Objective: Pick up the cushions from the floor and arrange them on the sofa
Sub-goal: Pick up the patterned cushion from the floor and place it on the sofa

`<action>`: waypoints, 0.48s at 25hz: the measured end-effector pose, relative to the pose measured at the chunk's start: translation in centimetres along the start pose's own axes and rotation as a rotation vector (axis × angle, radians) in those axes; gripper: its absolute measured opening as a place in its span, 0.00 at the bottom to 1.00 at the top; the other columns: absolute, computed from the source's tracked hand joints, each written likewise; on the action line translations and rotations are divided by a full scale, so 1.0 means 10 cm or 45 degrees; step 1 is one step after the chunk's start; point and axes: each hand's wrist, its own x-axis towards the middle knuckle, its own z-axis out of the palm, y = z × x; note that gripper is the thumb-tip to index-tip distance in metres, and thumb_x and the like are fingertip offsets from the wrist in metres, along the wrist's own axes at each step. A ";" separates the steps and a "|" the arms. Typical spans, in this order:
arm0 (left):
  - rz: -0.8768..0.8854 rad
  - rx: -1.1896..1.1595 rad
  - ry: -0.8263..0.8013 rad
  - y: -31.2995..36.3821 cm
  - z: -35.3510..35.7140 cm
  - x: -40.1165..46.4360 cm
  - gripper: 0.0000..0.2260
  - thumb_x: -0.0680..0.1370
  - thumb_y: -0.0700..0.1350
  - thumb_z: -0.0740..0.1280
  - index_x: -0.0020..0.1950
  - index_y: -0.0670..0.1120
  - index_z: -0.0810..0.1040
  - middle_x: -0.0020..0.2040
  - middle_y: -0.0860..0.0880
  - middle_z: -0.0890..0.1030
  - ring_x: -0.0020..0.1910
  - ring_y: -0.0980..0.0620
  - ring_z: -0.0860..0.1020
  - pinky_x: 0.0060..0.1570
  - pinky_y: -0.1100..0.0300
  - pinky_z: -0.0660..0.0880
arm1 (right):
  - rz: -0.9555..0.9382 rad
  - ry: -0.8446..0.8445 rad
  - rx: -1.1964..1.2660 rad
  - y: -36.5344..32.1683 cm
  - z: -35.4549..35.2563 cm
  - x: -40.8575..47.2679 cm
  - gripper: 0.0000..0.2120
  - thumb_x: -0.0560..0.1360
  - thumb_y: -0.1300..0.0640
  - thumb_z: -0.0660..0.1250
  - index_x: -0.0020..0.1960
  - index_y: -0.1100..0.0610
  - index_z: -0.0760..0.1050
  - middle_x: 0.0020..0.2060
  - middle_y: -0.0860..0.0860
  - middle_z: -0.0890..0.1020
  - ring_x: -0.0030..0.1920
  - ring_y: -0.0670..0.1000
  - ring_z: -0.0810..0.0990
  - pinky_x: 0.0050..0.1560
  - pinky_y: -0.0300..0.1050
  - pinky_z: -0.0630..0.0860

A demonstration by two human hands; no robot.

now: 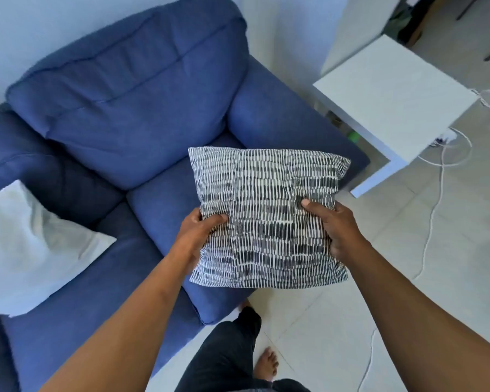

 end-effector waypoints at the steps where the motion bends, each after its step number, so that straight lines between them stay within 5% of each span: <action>1: -0.005 -0.018 0.019 0.04 -0.12 0.08 0.30 0.65 0.50 0.81 0.66 0.45 0.81 0.59 0.45 0.89 0.59 0.40 0.86 0.65 0.38 0.80 | 0.011 -0.018 -0.039 -0.07 0.15 0.11 0.16 0.71 0.58 0.81 0.57 0.55 0.84 0.52 0.54 0.89 0.56 0.59 0.88 0.61 0.60 0.82; 5: -0.027 -0.035 0.098 0.20 -0.54 0.24 0.21 0.76 0.49 0.78 0.67 0.47 0.80 0.62 0.48 0.87 0.60 0.45 0.84 0.58 0.47 0.79 | 0.002 -0.137 -0.231 -0.33 0.76 0.48 0.12 0.71 0.59 0.81 0.53 0.53 0.84 0.53 0.52 0.89 0.58 0.57 0.86 0.67 0.61 0.78; 8: -0.074 -0.018 0.164 0.26 -0.78 0.33 0.22 0.77 0.51 0.76 0.69 0.49 0.76 0.62 0.54 0.82 0.58 0.54 0.79 0.58 0.49 0.73 | -0.023 -0.235 -0.375 -0.45 1.12 0.72 0.25 0.69 0.56 0.82 0.64 0.59 0.80 0.62 0.52 0.85 0.67 0.58 0.80 0.71 0.55 0.72; 12: -0.175 -0.104 0.258 0.19 -0.93 0.51 0.24 0.76 0.50 0.78 0.70 0.50 0.76 0.63 0.52 0.84 0.60 0.48 0.81 0.60 0.46 0.75 | 0.044 -0.355 -0.555 -0.65 1.52 1.09 0.11 0.75 0.66 0.76 0.55 0.57 0.79 0.49 0.48 0.81 0.64 0.59 0.80 0.53 0.40 0.73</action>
